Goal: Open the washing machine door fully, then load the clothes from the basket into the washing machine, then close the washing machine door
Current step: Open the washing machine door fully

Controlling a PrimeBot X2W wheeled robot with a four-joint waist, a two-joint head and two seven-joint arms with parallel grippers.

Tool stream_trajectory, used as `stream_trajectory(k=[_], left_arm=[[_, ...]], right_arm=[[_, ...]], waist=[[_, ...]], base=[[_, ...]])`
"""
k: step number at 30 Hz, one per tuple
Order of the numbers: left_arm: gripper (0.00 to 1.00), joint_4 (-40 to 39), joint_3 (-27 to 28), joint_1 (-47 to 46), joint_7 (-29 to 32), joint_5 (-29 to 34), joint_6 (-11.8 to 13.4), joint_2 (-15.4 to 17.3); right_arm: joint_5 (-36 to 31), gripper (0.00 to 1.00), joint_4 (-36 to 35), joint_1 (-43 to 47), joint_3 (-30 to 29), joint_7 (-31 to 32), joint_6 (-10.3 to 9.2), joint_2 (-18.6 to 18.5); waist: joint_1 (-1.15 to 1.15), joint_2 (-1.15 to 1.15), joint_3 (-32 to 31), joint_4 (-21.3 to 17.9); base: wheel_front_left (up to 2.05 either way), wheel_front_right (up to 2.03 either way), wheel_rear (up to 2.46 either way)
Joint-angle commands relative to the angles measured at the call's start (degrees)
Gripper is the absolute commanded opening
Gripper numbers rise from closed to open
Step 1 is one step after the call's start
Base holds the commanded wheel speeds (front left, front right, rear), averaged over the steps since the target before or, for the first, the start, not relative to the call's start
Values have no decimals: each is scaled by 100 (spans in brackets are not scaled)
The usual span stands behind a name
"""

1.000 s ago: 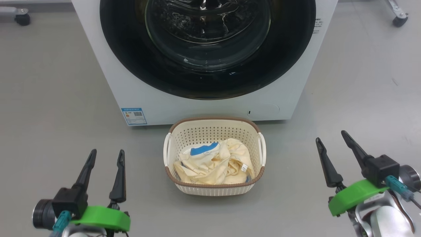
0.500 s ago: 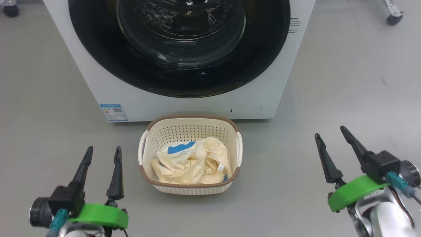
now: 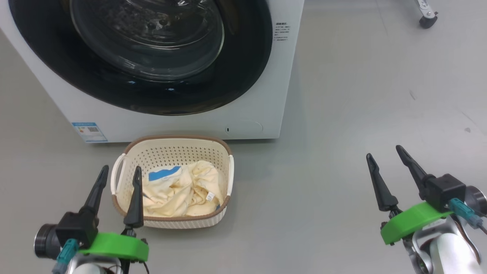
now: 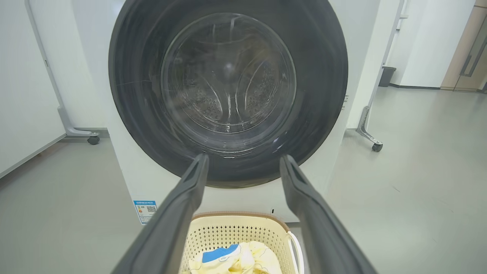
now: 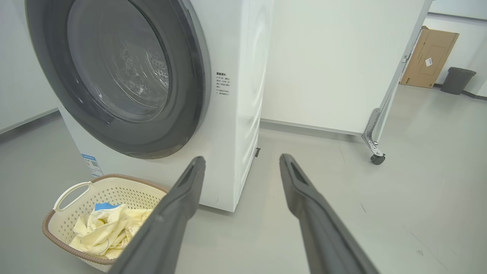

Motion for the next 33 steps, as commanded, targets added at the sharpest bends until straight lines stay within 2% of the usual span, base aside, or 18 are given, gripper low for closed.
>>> stream_trajectory(k=[1,12,33], left_arm=[[100,-242,219,-279,-63,40,3,99],[100,-281,196,-265,-63,17,3,121],[100,-271,242,-286,-63,79,3,90]], right_arm=[[18,100,-189,-292,107,-89,9,-74],[12,100,-197,-291,90,-99,9,-74],[27,100,-233,-312,48,-91,9,-74]], waist=[[0,0,11,0],[0,0,11,5],[0,0,106,15]], base=[[113,113,-227],[73,73,-147],[3,3,-6]])
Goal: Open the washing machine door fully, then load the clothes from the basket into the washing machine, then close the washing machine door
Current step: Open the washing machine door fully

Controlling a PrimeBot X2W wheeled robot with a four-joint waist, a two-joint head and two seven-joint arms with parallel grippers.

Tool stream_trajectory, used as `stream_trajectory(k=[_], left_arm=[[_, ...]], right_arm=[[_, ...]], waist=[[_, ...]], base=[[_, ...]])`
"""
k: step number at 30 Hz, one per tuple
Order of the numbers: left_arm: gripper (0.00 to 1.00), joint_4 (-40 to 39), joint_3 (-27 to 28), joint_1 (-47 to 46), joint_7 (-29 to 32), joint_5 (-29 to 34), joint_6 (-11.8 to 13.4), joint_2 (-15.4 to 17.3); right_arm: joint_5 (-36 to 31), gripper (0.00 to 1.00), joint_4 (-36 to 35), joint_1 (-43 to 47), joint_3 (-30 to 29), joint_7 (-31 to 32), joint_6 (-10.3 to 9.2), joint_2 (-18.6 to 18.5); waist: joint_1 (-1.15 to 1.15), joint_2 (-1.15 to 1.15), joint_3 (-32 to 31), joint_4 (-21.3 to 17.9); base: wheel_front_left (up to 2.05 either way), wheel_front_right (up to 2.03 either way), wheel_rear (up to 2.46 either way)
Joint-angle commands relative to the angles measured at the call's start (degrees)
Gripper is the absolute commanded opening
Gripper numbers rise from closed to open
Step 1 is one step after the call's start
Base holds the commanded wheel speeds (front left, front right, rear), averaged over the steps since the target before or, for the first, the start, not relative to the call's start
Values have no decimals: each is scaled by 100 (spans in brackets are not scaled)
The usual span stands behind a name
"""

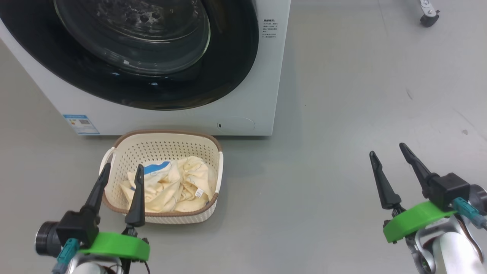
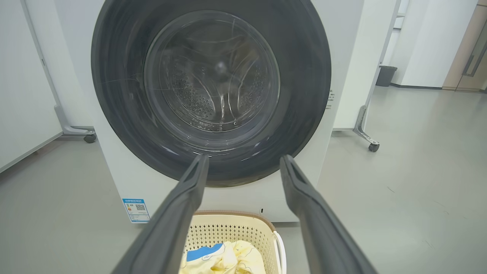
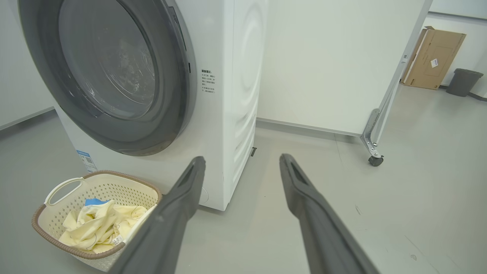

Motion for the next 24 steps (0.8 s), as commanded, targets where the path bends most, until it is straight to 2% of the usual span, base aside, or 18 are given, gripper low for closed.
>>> stream_trajectory(k=[1,17,21,24], left_arm=[[100,-181,229,-267,-63,37,3,102],[100,-266,222,-428,-63,97,3,126],[100,-294,206,-509,-63,98,3,118],[100,-305,176,-570,-63,101,3,116]], right_arm=[[25,100,-194,-311,93,-52,9,-49],[82,100,-66,-706,-155,-94,9,-49],[390,100,118,-996,-316,-147,9,-49],[897,99,345,-1297,-433,-190,9,-49]], waist=[[0,0,18,11],[0,0,434,88],[0,0,549,102],[0,0,628,124]], base=[[0,0,0],[0,0,0],[0,0,0],[0,0,0]])
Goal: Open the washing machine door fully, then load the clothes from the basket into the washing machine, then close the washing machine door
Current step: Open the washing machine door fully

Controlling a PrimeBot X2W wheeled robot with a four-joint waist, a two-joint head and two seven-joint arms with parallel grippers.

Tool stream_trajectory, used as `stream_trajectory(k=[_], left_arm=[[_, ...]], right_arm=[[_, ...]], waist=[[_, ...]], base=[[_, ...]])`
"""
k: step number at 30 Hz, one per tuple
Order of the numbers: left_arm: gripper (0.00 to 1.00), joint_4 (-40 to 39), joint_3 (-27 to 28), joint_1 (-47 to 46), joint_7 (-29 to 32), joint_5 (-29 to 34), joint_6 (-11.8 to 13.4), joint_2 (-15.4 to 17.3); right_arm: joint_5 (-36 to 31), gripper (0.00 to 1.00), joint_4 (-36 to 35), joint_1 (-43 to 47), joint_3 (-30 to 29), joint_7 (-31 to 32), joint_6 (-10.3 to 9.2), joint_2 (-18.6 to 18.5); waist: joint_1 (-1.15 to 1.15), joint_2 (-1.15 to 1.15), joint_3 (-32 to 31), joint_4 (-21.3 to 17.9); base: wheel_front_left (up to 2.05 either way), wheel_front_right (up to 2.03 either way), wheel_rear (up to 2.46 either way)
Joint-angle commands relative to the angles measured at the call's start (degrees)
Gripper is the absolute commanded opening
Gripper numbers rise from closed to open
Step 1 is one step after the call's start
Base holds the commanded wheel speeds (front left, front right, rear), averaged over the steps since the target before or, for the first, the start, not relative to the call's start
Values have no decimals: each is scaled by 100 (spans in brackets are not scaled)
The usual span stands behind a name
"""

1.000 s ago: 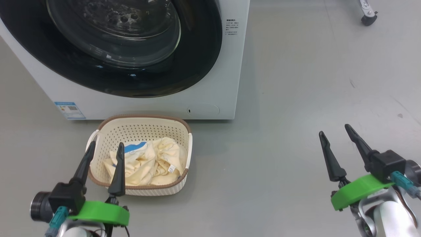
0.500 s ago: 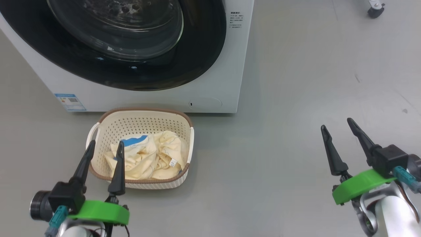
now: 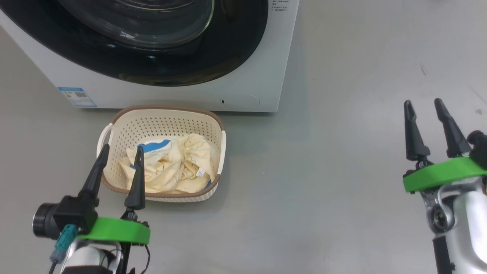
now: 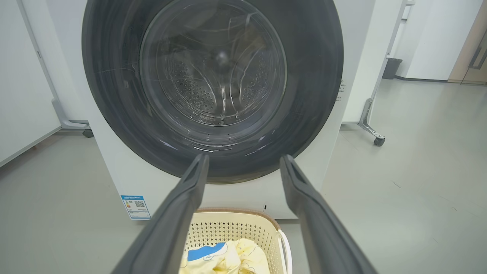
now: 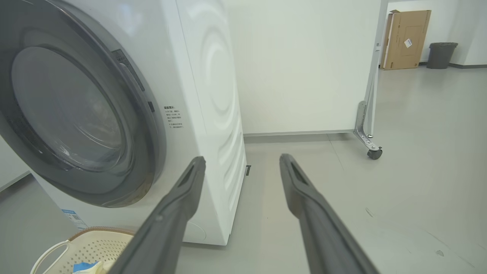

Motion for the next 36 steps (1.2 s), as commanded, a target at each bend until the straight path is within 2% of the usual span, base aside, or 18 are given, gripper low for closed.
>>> stream_trajectory(k=[1,3,4,5,10,13,16,19,24,30,36], left_arm=[[100,-216,178,-273,-63,45,3,115],[100,-223,147,-331,-63,39,3,113],[100,-216,131,-364,-63,30,3,109],[100,-202,108,-405,-63,27,3,108],[100,-154,-16,-606,-63,2,3,77],[100,-139,-81,-688,-63,-17,3,64],[100,-67,-130,-751,-63,-54,3,60],[100,-38,-169,-810,-63,-69,3,49],[100,-43,-233,-917,-63,-87,3,55],[100,-55,-281,-1009,-63,-118,3,23],[100,-73,-329,-1052,-63,-143,3,-10]], right_arm=[[265,89,-47,-408,68,-92,9,-49],[568,46,110,-666,6,-126,9,-49],[745,30,202,-799,-33,-140,9,-49],[948,2,297,-934,-56,-150,9,-49],[1878,0,784,-1551,14,-173,9,-49],[2693,0,1102,-1931,24,-177,9,-49],[3798,0,1464,-2317,85,-176,9,-49],[5177,0,1799,-2721,138,27,9,-49],[7030,0,2284,-3349,144,768,9,-49],[8131,0,2782,-4013,241,1603,9,-49],[8508,0,3068,-4495,465,2136,9,-49]], waist=[[-1,0,61,23],[-1,0,125,52],[-1,0,157,72],[-1,0,192,99],[-1,0,328,224],[-1,0,406,292],[-1,0,474,365],[-1,0,536,439],[-1,0,659,559],[-1,0,815,692],[-1,0,917,788]], base=[[0,0,0],[0,0,0],[0,0,0],[0,0,0],[0,0,0],[0,0,0],[0,0,0],[0,0,0],[0,0,0],[0,0,0],[0,0,0]])
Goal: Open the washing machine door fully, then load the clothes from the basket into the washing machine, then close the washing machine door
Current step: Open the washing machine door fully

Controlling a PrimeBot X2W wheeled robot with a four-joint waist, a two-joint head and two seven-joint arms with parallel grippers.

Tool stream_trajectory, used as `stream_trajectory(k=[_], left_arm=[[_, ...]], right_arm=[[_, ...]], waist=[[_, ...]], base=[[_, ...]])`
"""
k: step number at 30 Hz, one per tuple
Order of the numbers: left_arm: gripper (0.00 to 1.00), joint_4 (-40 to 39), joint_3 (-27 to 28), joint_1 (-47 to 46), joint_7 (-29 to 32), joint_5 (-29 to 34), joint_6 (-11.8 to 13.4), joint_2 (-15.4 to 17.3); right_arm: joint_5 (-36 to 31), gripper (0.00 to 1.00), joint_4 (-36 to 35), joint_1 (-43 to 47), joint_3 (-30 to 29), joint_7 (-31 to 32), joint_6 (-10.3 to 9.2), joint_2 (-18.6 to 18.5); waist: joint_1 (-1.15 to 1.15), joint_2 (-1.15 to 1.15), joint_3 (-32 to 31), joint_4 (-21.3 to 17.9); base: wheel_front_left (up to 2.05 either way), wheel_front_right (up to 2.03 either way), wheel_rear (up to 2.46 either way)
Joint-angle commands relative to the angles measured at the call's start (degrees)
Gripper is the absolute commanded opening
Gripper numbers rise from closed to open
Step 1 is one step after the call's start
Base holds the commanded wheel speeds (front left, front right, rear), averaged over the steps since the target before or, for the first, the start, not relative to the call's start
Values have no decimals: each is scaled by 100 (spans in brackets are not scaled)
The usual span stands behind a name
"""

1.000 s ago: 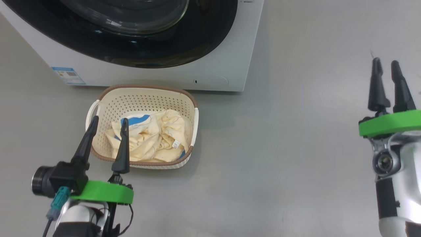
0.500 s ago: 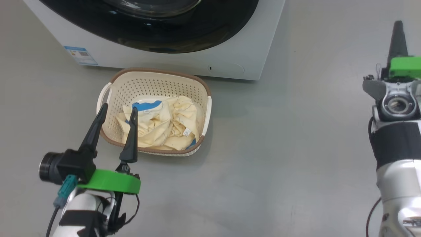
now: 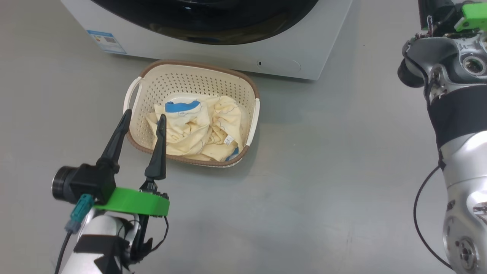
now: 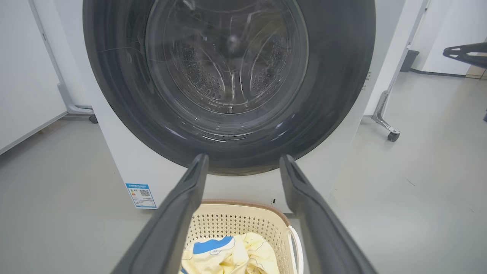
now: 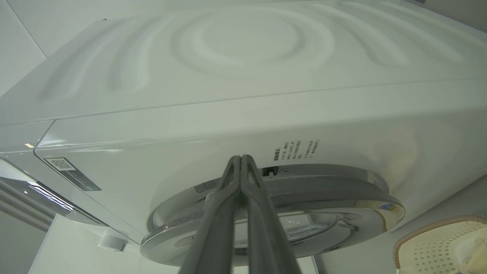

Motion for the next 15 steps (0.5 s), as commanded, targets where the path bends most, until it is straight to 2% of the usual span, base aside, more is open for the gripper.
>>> stream_trajectory(k=[1,9,15], left_arm=[[100,-189,195,-173,-62,-40,3,89],[100,-233,129,-254,-62,-84,3,79],[100,-260,45,-349,-62,-83,3,44]], right_arm=[[48,0,-156,-312,131,73,9,31],[82,0,254,-1082,639,347,9,31],[-77,0,882,-1656,985,419,9,29]], waist=[[-1,0,26,31],[-1,0,181,205],[-1,0,323,363]], base=[[0,0,0],[0,0,0],[0,0,0]])
